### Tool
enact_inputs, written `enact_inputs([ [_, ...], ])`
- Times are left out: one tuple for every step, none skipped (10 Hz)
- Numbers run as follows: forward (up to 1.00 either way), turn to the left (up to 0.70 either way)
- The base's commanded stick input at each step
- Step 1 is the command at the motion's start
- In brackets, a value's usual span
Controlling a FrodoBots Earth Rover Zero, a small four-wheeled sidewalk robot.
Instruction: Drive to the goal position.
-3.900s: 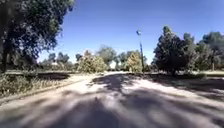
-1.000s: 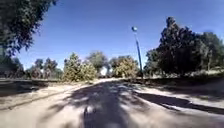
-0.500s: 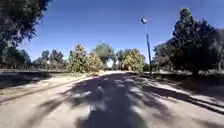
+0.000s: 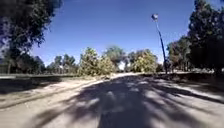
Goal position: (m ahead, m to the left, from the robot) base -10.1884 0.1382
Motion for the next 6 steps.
enact_inputs([
  [1.00, 0.00],
  [1.00, 0.00],
  [1.00, 0.00],
  [1.00, 0.00],
  [1.00, 0.00],
  [1.00, 0.00],
])
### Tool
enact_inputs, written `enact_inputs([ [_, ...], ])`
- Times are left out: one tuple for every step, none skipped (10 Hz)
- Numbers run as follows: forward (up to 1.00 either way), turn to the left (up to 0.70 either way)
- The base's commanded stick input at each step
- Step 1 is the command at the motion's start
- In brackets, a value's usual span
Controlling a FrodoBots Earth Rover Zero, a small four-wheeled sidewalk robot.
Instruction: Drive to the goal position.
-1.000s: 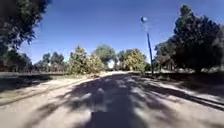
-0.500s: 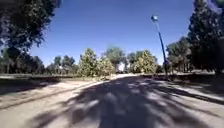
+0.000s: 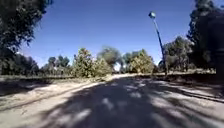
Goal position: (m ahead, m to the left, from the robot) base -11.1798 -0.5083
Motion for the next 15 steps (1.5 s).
enact_inputs([
  [1.00, 0.00],
  [1.00, 0.00],
  [1.00, 0.00],
  [1.00, 0.00],
  [1.00, 0.00],
  [1.00, 0.00],
  [1.00, 0.00],
  [1.00, 0.00],
  [1.00, 0.00],
  [1.00, 0.00],
  [1.00, 0.00],
  [1.00, 0.00],
  [1.00, 0.00],
  [1.00, 0.00],
  [1.00, 0.00],
])
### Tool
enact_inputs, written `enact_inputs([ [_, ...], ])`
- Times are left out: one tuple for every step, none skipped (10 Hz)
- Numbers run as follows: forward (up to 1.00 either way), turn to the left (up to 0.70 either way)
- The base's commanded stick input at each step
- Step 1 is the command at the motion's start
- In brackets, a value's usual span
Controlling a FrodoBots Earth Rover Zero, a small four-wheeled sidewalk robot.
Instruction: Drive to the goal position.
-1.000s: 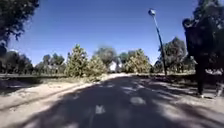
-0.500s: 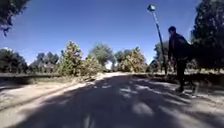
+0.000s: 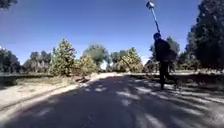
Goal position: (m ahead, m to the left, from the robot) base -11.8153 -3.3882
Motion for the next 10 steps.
enact_inputs([
  [1.00, 0.00],
  [1.00, 0.00],
  [1.00, 0.00],
  [1.00, 0.00],
  [1.00, 0.00],
  [1.00, 0.00],
  [1.00, 0.00],
  [1.00, 0.00],
  [1.00, 0.00],
  [1.00, 0.00],
])
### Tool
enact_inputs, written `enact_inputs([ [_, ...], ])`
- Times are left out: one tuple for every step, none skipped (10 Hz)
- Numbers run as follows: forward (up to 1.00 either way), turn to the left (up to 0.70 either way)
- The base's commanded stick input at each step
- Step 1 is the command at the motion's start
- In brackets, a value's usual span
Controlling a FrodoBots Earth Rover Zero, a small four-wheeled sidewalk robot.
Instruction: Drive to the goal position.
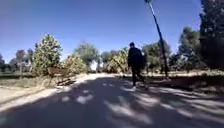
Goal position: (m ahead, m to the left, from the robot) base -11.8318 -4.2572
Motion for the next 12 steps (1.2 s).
enact_inputs([
  [1.00, 0.00],
  [1.00, 0.00],
  [1.00, 0.00],
  [1.00, 0.00],
  [1.00, 0.00],
  [1.00, 0.00],
  [1.00, 0.00],
  [1.00, 0.00],
  [1.00, 0.00],
  [1.00, 0.00],
  [1.00, 0.00],
  [1.00, 0.00],
])
